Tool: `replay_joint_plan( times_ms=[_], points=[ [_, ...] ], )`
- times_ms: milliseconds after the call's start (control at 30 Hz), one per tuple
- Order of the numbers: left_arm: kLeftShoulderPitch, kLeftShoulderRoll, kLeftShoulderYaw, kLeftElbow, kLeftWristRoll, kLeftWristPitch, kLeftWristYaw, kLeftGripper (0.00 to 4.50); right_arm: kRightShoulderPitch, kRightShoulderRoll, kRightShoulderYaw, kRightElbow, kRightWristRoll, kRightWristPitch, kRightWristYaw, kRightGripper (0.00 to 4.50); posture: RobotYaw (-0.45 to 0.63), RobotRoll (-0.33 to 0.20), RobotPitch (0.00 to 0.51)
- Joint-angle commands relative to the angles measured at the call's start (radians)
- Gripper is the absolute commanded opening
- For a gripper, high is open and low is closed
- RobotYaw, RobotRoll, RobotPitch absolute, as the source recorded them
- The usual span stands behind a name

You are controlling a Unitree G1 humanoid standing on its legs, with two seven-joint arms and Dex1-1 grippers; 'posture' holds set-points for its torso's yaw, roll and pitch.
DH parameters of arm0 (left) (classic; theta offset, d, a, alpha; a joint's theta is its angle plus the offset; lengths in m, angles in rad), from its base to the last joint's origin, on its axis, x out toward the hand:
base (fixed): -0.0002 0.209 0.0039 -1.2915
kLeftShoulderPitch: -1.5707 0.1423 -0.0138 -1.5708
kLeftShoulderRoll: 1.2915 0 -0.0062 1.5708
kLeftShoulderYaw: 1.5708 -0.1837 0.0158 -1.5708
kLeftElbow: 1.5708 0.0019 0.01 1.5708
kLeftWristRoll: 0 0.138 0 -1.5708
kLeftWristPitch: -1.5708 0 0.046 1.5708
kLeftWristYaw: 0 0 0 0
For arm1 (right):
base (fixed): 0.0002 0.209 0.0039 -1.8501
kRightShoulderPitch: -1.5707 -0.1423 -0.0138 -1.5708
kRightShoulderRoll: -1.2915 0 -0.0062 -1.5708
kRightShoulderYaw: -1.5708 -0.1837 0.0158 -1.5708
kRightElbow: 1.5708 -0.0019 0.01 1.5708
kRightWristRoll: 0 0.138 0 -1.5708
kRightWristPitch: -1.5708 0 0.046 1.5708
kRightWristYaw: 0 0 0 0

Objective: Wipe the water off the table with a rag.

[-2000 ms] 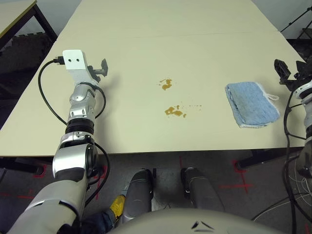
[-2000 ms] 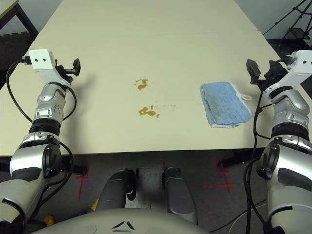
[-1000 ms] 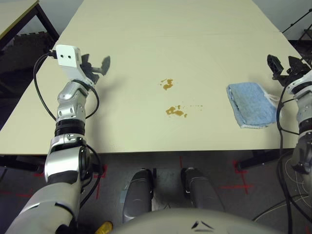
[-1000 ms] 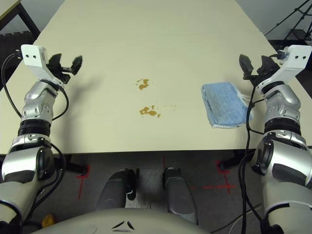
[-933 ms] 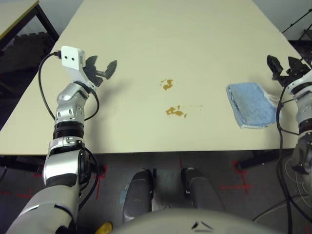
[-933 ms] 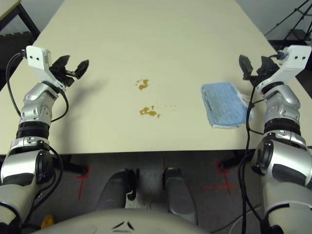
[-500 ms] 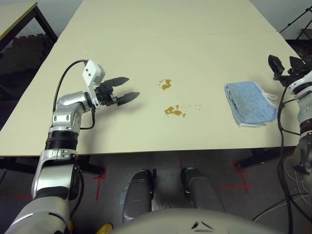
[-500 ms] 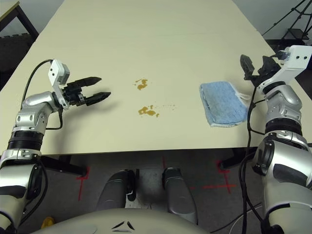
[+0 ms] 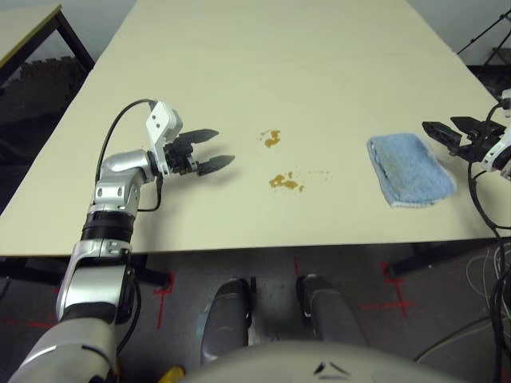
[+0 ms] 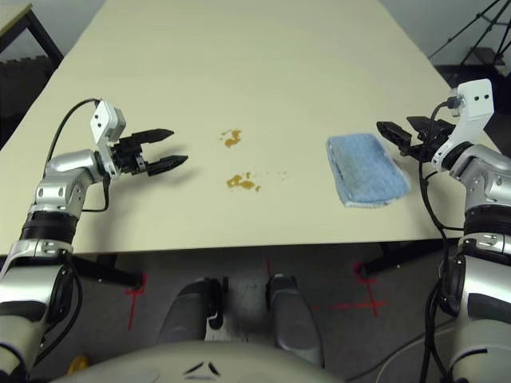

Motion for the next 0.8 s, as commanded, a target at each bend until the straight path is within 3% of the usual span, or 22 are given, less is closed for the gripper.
replay_joint_plan(
  times_ms=[33,800],
  points=[
    [-0.009,-0.002,-0.004,0.009,0.014,-0.013,0.0,4.5,0.033,-0.011,0.0,-0.038,0.006,0.038,0.005,4.46,-0.12,0.0,0.118],
    [-0.02,-0.009,-0.01,0.007,0.022,-0.018,0.004,4.5,0.077,0.055,0.022,0.077,-0.016,0.005,-0.013,4.46,-0.12,0.0,0.126]
  ],
)
